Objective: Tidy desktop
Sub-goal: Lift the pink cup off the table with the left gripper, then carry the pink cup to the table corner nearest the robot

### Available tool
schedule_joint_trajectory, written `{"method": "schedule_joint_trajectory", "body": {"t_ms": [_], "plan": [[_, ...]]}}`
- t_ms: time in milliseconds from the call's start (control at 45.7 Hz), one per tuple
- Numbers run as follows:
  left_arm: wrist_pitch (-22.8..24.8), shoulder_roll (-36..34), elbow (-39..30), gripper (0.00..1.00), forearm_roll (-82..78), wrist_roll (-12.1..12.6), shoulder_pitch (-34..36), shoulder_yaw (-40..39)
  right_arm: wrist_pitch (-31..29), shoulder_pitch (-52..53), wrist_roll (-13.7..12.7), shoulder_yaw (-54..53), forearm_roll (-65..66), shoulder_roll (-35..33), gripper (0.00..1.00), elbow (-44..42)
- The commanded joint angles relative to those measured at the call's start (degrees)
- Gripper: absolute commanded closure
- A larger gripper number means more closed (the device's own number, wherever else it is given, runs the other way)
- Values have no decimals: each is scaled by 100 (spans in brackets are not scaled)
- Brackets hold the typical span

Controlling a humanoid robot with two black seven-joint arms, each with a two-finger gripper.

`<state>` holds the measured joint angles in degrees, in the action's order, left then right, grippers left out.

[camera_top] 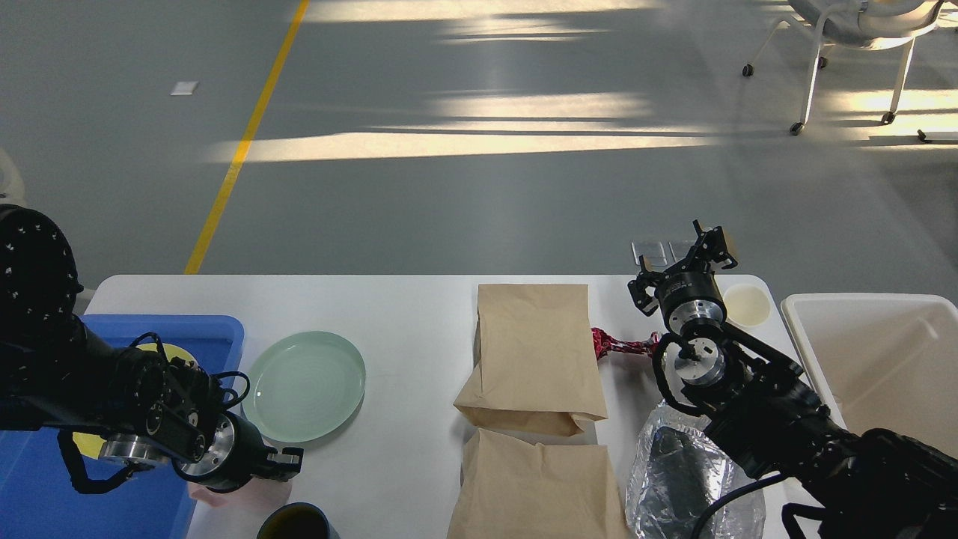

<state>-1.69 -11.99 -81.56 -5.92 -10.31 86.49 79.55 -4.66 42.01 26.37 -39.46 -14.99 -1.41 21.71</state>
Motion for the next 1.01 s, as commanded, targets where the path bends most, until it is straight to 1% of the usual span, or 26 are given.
{"method": "schedule_joint_trajectory", "body": {"t_ms": [0,66,241,459,547,634,787,875,918,940,984], "plan": [[-16,-31,-44,100,-6,29,43,-1,0,0,0,0,5,0,0,0],[28,-58,-132,100,-6,46,96,-1,0,0,0,0,5,0,0,0],[177,-110,-334,100,-23,205,368,-1,0,0,0,0,-4,0,0,0],[204,-189,-554,100,-14,231,684,16,0,0,0,0,-4,0,0,0],[379,-286,-642,100,-14,240,930,25,0,0,0,0,-4,0,0,0],[844,-374,-668,100,-14,240,1281,16,0,0,0,0,-4,0,0,0],[1907,-664,-668,100,-14,240,2090,16,0,0,0,0,-4,0,0,0],[2523,-831,-633,100,-14,284,2652,16,0,0,0,0,5,0,0,0],[2883,-936,-624,100,-23,319,2968,34,0,0,0,0,-4,0,0,0],[3172,-1006,-607,100,-41,345,3196,43,0,0,0,0,5,0,0,0],[3603,-1103,-572,100,-67,372,3539,43,0,0,0,0,-4,0,0,0]]}}
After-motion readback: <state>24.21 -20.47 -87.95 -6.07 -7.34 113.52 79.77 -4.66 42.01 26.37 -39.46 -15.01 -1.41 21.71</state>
